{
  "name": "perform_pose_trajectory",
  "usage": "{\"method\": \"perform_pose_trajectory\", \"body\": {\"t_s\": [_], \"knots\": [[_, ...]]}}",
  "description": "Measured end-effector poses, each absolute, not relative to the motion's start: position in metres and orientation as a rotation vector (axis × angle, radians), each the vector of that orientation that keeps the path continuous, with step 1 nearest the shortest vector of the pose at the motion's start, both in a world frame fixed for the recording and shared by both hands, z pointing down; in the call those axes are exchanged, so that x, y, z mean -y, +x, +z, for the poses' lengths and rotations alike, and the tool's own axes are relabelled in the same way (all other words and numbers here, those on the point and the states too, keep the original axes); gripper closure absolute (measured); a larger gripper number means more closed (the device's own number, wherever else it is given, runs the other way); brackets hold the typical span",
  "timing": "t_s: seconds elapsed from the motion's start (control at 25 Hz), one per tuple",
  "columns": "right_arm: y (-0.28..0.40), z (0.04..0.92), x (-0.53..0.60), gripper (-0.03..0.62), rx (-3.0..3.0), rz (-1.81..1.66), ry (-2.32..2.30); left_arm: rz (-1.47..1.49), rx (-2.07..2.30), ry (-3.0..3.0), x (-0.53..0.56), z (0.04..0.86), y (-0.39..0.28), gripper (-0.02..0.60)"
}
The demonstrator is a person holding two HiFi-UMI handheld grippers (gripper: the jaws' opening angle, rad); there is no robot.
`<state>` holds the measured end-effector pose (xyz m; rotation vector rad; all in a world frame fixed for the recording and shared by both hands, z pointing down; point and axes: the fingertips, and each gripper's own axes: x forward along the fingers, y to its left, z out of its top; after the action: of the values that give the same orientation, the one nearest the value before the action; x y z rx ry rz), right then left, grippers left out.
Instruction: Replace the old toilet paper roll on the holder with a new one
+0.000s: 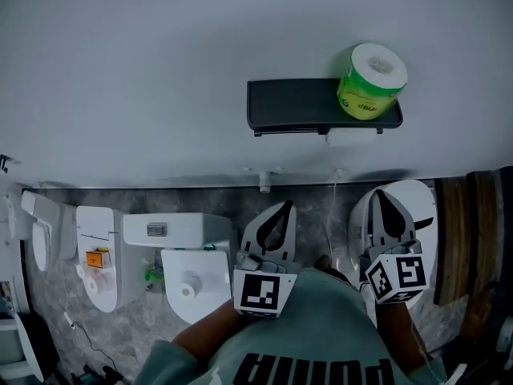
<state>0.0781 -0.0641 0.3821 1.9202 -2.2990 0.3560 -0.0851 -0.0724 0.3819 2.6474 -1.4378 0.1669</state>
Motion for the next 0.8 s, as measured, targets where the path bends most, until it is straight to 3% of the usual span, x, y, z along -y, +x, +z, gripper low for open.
{"method": "perform_pose_trajectory", "body": {"t_s": [0.8], "knots": [[0.069, 0.411, 0.108, 0.585, 2.473, 0.74, 1.817, 0.357, 1.489, 2.604, 0.106, 0.399, -0.079, 0.574]]}}
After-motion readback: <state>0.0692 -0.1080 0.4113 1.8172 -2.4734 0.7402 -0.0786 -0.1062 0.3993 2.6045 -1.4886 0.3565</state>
